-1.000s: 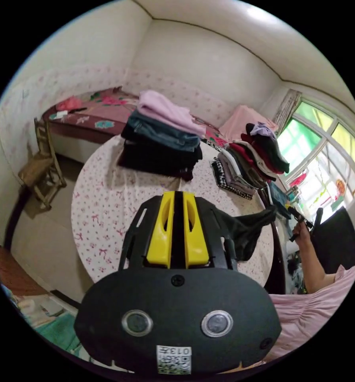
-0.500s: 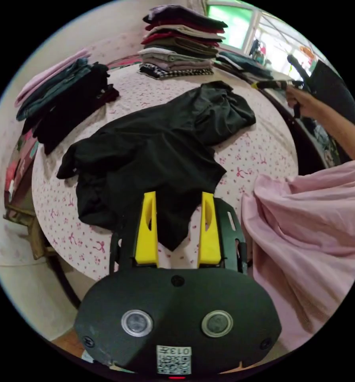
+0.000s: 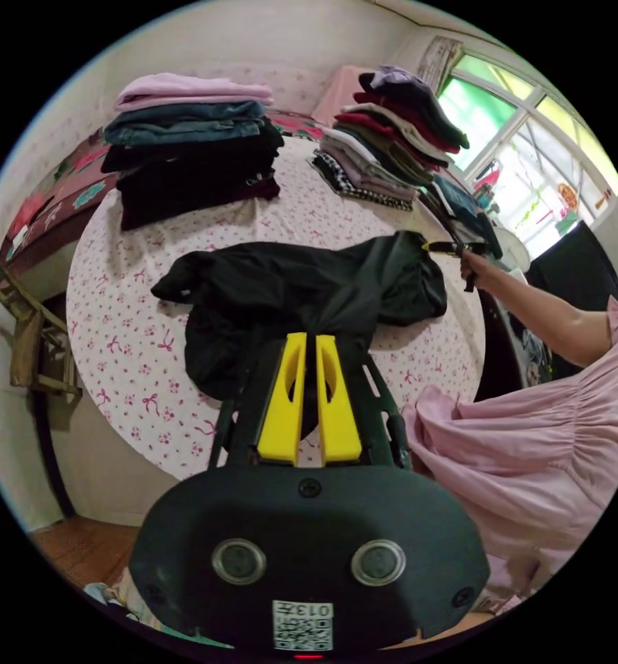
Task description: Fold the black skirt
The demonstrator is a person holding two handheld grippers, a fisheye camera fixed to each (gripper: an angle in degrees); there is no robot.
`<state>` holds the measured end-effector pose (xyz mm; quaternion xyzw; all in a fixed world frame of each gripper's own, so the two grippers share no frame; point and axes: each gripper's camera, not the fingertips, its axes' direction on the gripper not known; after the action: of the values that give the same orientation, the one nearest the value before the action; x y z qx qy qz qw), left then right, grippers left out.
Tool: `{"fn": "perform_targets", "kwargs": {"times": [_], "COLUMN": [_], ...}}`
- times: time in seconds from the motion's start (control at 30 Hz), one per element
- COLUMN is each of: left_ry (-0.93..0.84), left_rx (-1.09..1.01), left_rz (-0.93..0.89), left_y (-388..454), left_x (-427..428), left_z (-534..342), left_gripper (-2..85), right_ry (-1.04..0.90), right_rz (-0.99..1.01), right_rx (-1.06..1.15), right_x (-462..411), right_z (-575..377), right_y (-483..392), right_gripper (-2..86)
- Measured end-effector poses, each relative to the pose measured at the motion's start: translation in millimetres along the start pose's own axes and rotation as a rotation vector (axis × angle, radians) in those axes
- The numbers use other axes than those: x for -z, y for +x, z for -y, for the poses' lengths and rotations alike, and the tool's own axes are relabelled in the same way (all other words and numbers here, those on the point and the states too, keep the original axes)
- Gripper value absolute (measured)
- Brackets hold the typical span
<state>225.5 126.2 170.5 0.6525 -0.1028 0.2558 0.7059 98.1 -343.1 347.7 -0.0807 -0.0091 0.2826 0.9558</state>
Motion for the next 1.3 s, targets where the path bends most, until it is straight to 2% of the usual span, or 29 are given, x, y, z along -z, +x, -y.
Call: {"fn": "perform_targets", "kwargs": {"times": [0.17, 0.23, 0.4, 0.5, 0.6, 0.67, 0.73, 0.8, 0.9, 1.07, 1.17, 1.3], "left_ry": [0.005, 0.007, 0.099, 0.200, 0.377, 0.446, 0.445, 0.519, 0.690, 1.136, 1.254, 1.188], "left_rx": [-0.029, -0.053, -0.046, -0.035, -0.050, 0.031, 0.122, 0.139, 0.076, -0.097, -0.216, -0.306], "left_rz": [-0.001, -0.019, -0.058, -0.083, -0.158, -0.150, -0.119, -0.115, 0.013, 0.162, 0.192, 0.154], "left_y": [-15.1, -22.9, -55.5, -67.6, -76.1, -98.2, -118.8, -125.7, -104.6, -31.4, 6.4, 25.9], "left_x": [23.8, 39.5, 90.0, 117.6, 148.0, 160.9, 166.0, 184.4, 252.0, 409.9, 454.1, 446.7], "left_z": [-9.2, -15.3, -41.6, -56.5, -70.5, -71.6, -62.4, -49.1, -24.4, -45.8, -89.7, -136.7], "left_gripper": [0.5, 0.3, -0.1, -0.2, -0.2, -0.2, -0.3, -0.3, -0.3, -0.2, -0.2, -0.2], "right_ry": [-0.067, 0.018, 0.283, 0.434, 0.589, 0.593, 0.443, 0.416, 0.572, 0.922, 1.056, 1.064], "right_rz": [0.012, 0.064, 0.233, 0.273, 0.349, 0.322, 0.237, 0.263, 0.197, 0.089, 0.095, 0.114], "right_rx": [-0.014, 0.016, 0.189, 0.303, 0.430, 0.436, 0.321, 0.279, 0.391, 0.561, 0.595, 0.584], "right_x": [-1.4, 23.5, 148.2, 222.6, 284.1, 300.6, 298.6, 306.5, 362.4, 486.1, 539.7, 554.8], "right_z": [-0.3, -5.2, -31.3, -59.7, -92.1, -99.8, -87.1, -78.5, -77.7, -116.8, -165.6, -241.5], "right_y": [2.6, 1.3, -4.1, -10.1, -13.7, -13.2, -12.0, -17.1, -54.3, -105.1, -108.2, -88.1], "right_gripper": [2.1, 1.3, 0.6, 0.5, 0.5, 0.5, 0.5, 0.4, 0.4, 0.4, 0.5, 0.5]}}
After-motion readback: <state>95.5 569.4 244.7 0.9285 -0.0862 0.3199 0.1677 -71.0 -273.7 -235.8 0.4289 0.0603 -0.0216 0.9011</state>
